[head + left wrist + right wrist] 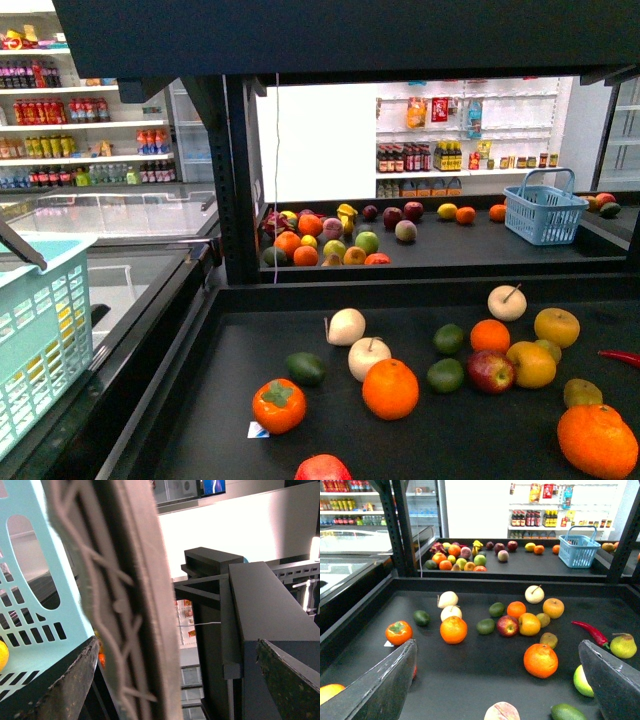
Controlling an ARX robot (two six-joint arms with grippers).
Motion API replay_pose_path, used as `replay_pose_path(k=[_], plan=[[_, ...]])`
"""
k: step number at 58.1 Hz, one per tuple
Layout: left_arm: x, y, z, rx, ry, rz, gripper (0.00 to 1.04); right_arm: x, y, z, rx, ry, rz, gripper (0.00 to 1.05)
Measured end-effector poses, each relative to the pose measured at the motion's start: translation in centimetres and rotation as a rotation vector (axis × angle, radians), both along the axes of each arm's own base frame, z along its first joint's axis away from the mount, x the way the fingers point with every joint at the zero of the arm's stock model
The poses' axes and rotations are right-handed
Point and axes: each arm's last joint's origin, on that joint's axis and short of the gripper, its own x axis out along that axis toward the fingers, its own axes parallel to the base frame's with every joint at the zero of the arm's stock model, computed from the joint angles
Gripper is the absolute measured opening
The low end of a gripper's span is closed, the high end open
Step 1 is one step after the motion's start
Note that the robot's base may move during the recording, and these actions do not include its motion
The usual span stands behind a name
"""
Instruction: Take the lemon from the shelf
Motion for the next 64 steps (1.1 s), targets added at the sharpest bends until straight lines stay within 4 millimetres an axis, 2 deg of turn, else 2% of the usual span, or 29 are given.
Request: replay_pose_path(k=[10, 28, 42, 51, 59, 64], plan=[[-0.7, -0.6, 1.3, 0.011, 0.070, -0.004, 0.97, 0.0, 0.0, 0.0, 0.000, 0.000, 0.000, 0.97], [-2.8, -1.6, 3.0, 0.097, 0.344, 0.067, 0.97, 0.0, 0.0, 0.0, 0.000, 0.000, 0.000, 0.97], [-6.1, -3.1, 7.3, 0.299, 0.420, 0.102, 0.97, 0.0, 0.0, 0.0, 0.000, 0.000, 0.000, 0.97], [-9.6, -5.0, 9.5, 0.519, 0.512, 0.120, 0.97, 0.0, 0.0, 0.0, 0.000, 0.000, 0.000, 0.97], [-15.4, -8.6, 10.7, 0.799, 0.532, 0.098, 0.97, 0.0, 0.0, 0.0, 0.000, 0.000, 0.000, 0.97], [-18.5, -10.4, 11.3, 0.925, 0.477, 0.125, 0.96, 0.0, 0.0, 0.0, 0.000, 0.000, 0.000, 0.97]])
